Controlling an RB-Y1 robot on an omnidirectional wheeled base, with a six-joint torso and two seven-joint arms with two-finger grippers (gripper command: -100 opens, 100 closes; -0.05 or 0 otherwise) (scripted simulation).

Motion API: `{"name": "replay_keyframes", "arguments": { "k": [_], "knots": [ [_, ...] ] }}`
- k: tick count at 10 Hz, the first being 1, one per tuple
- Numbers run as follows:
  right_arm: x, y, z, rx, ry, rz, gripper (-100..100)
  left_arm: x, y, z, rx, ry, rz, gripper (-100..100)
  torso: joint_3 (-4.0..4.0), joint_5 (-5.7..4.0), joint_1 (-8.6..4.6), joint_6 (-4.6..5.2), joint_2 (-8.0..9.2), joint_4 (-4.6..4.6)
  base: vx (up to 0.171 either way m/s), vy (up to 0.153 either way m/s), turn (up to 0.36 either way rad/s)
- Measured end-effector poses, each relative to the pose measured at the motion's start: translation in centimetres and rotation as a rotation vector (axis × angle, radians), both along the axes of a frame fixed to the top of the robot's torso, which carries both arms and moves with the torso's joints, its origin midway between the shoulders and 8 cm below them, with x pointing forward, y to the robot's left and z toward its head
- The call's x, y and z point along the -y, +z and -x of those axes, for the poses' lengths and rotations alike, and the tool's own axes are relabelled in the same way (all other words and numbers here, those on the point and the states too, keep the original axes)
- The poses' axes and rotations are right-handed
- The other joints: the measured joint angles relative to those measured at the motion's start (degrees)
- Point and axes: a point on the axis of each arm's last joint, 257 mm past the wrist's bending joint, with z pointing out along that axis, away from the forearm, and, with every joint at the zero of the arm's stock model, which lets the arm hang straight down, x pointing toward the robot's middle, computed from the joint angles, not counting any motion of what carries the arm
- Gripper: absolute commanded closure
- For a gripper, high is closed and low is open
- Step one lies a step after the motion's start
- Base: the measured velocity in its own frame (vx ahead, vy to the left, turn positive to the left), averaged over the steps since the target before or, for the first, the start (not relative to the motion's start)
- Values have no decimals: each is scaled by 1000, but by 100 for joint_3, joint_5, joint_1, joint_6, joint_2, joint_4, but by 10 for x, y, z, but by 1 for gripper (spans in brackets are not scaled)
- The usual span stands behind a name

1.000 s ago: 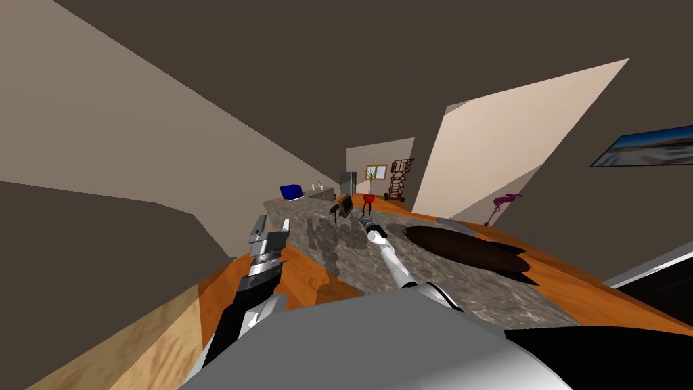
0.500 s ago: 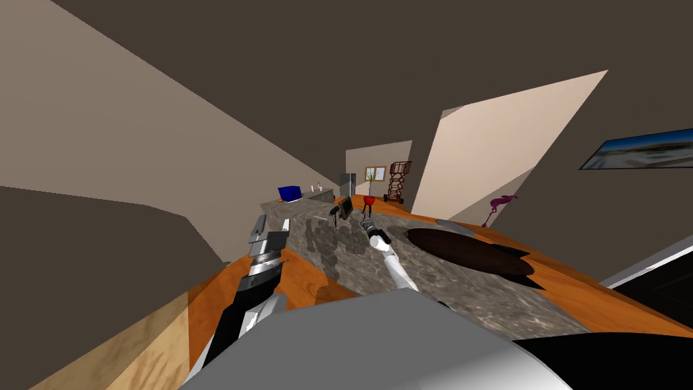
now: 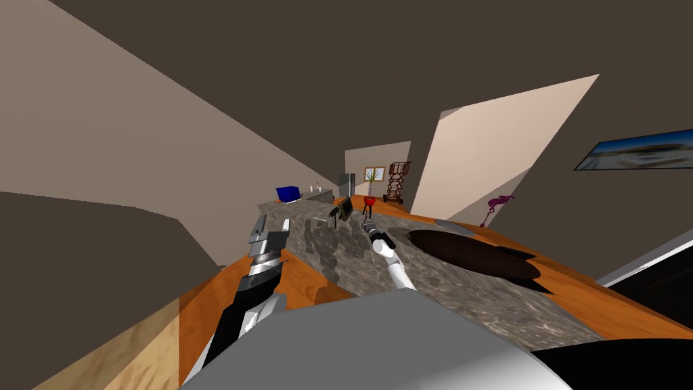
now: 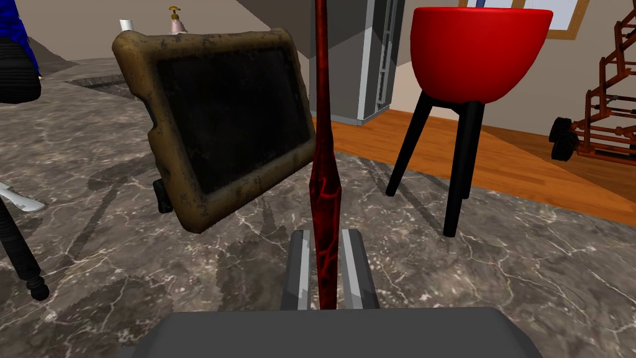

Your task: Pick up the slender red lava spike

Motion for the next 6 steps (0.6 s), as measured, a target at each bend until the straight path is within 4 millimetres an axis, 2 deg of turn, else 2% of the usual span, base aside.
{"name": "replay_keyframes", "arguments": {
  "k": [2, 4, 6],
  "knots": [
    [1, -1, 16, -5, 8, 1, 100, 0, 0, 0, 0, 0, 0, 0, -6, 1, 3, 0, -10, -2, 81, 26, -40],
    [3, 2, 28, 2, 8, 4, 100, 0, 0, 0, 0, 0, 0, 0, 1, 2, 0, -4, 1, 3, 48, 10, -19],
    [5, -3, 44, -11, 10, 4, 100, 0, 0, 0, 0, 0, 0, 0, -2, 0, -3, -1, -2, -1, 41, 12, -14]
  ]
}}
